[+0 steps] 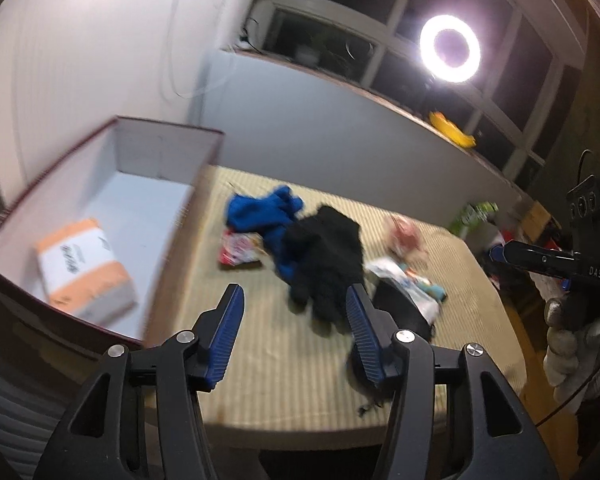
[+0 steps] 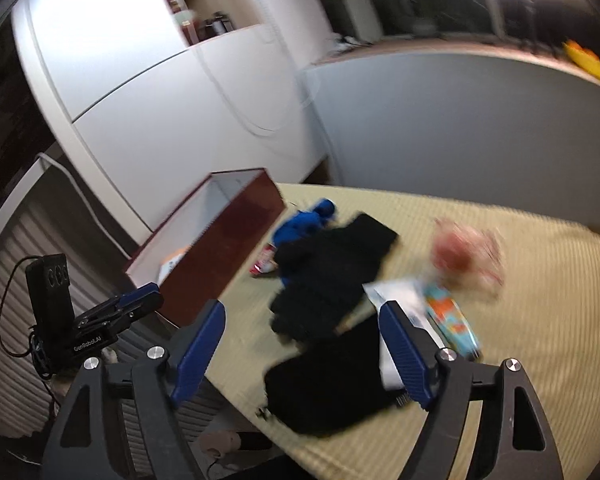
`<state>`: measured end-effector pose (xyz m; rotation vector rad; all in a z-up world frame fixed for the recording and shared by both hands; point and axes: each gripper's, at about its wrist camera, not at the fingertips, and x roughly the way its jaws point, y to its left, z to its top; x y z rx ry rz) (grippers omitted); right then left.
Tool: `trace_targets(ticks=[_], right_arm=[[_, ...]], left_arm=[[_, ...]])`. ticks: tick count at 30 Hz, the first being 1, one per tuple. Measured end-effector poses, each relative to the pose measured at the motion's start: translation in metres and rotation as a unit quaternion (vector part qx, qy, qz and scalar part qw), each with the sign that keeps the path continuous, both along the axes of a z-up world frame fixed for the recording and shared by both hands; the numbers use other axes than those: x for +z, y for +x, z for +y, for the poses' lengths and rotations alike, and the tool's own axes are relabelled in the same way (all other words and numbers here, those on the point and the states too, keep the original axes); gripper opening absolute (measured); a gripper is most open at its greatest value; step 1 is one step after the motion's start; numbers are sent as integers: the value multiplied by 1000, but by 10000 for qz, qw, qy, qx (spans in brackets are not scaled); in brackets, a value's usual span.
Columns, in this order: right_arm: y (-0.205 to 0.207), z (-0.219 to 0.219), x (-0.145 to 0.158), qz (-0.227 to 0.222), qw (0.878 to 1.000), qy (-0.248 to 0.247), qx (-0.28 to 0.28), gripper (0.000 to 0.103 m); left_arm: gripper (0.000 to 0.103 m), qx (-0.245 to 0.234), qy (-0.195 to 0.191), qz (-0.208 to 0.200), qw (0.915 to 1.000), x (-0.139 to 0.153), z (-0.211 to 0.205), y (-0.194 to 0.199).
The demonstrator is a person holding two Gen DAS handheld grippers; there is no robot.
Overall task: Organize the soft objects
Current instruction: 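Return the left gripper to the bed and grasp the black pouch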
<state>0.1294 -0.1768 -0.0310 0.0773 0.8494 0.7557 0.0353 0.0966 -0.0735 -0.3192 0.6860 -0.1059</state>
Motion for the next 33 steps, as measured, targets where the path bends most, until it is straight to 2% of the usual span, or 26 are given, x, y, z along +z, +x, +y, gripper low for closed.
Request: trace_targets(ticks=[3, 7, 15, 22, 33], right_arm=[[2, -18, -16, 175, 9996, 15, -234, 76], [3, -44, -41, 594, 9967, 301, -469, 76], [-3, -60, -100, 1583, 9822, 716, -718, 74], [-2, -54, -118, 1854, 9765, 704, -845, 61], [5, -32, -142, 2269, 9673, 735, -860, 51]], left_arm=[[52, -190, -15, 111, 9998, -8, -17, 5], [52, -586, 43, 292, 9978, -17, -40, 13], [52, -1230, 38, 839, 9888, -44, -67, 45], [52, -1597, 214, 1145, 9803, -59, -85, 65], [52, -1943, 398, 1551, 9678, -78, -97, 81]])
